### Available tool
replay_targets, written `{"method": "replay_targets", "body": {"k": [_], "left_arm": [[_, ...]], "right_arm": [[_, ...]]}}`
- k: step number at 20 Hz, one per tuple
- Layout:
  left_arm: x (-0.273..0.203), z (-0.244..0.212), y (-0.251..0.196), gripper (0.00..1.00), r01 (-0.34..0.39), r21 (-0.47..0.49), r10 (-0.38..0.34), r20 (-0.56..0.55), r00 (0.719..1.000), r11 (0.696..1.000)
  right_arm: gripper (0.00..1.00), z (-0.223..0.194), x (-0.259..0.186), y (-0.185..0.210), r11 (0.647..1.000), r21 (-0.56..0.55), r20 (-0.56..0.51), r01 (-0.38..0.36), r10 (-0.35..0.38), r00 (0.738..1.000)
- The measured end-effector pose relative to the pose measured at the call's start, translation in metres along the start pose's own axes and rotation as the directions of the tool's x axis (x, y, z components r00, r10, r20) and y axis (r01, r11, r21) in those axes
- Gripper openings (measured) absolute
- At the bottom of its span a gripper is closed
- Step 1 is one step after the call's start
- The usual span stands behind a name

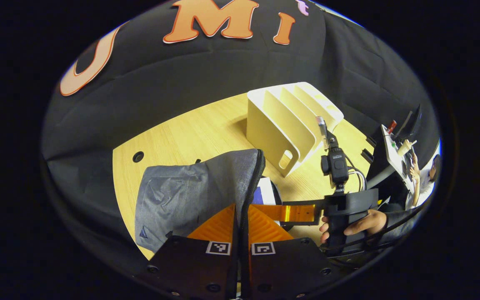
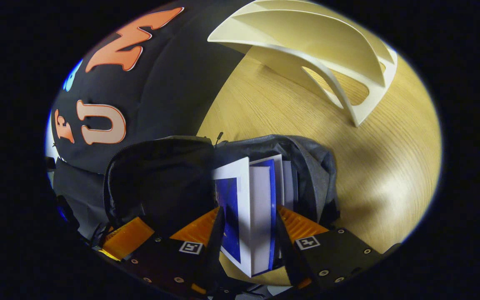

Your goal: Open the schoolbag, grab two books from the bookshelf and put them into the schoolbag.

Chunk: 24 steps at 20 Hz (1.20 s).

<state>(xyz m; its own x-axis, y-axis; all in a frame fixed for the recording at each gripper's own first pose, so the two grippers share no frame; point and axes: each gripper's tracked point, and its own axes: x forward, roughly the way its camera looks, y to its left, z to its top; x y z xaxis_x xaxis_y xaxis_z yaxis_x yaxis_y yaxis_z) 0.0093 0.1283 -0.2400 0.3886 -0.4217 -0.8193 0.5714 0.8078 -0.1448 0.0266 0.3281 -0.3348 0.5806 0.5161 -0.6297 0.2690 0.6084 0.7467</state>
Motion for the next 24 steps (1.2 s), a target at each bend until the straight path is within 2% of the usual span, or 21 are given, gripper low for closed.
{"method": "replay_targets", "body": {"k": [1, 2, 3, 7, 10, 12, 13, 15, 17, 18, 19, 21, 24], "left_arm": [[0.000, -0.001, -0.001, 0.04, -0.009, -0.007, 0.009, 0.003, 1.000, 1.000], [0.002, -0.003, -0.003, 0.04, -0.022, -0.014, 0.022, 0.009, 1.000, 1.000], [0.005, -0.006, -0.005, 0.05, -0.043, -0.021, 0.043, 0.006, 0.999, 0.999], [0.019, -0.017, -0.029, 0.12, -0.108, -0.066, 0.108, -0.008, 0.994, 0.992], [0.024, -0.026, -0.050, 0.29, -0.133, -0.135, 0.131, -0.022, 0.991, 0.982], [0.027, -0.034, -0.059, 0.54, -0.187, -0.193, 0.187, -0.016, 0.982, 0.963], [0.030, -0.039, -0.062, 0.62, -0.207, -0.220, 0.207, -0.023, 0.978, 0.953], [0.026, -0.036, -0.070, 0.66, -0.247, -0.249, 0.252, -0.012, 0.968, 0.936], [0.023, -0.021, -0.084, 0.75, -0.283, -0.265, 0.300, 0.028, 0.953, 0.922], [0.023, -0.012, -0.093, 0.86, -0.294, -0.266, 0.319, 0.059, 0.946, 0.918], [0.019, -0.003, -0.101, 0.91, -0.306, -0.264, 0.338, 0.084, 0.937, 0.915], [0.013, 0.020, -0.113, 0.92, -0.342, -0.261, 0.388, 0.149, 0.910, 0.903], [-0.003, 0.061, -0.145, 0.92, -0.368, -0.282, 0.442, 0.271, 0.855, 0.886]], "right_arm": [[0.92, 0.003, -0.008, -0.001, 1.000, 0.002, -0.005, 0.005, -0.005, 1.000], [0.86, 0.007, -0.015, -0.008, 1.000, -0.015, -0.008, 0.024, -0.024, 1.000], [0.95, 0.012, -0.023, -0.012, 0.998, -0.045, -0.013, 0.033, -0.033, 0.999], [0.97, 0.043, -0.056, -0.027, 0.983, -0.170, -0.029, 0.065, -0.071, 0.997], [0.98, 0.064, -0.080, -0.033, 0.968, -0.242, -0.028, 0.064, -0.073, 0.997], [0.98, 0.078, -0.102, -0.041, 0.953, -0.300, -0.025, 0.048, -0.058, 0.998], [0.98, 0.081, -0.109, -0.042, 0.949, -0.314, -0.025, 0.044, -0.054, 0.998], [0.98, 0.093, -0.125, -0.048, 0.930, -0.364, -0.003, 0.048, -0.052, 0.999], [0.98, 0.121, -0.152, -0.048, 0.893, -0.445, 0.065, 0.067, -0.042, 0.997], [0.98, 0.134, -0.165, -0.046, 0.879, -0.471, 0.094, 0.074, -0.033, 0.995], [0.98, 0.146, -0.177, -0.043, 0.863, -0.499, 0.124, 0.078, -0.018, 0.992], [0.98, 0.169, -0.199, -0.038, 0.824, -0.559, 0.184, 0.098, 0.008, 0.983], [0.98, 0.210, -0.246, -0.027, 0.728, -0.663, 0.308, 0.173, 0.055, 0.950]]}}
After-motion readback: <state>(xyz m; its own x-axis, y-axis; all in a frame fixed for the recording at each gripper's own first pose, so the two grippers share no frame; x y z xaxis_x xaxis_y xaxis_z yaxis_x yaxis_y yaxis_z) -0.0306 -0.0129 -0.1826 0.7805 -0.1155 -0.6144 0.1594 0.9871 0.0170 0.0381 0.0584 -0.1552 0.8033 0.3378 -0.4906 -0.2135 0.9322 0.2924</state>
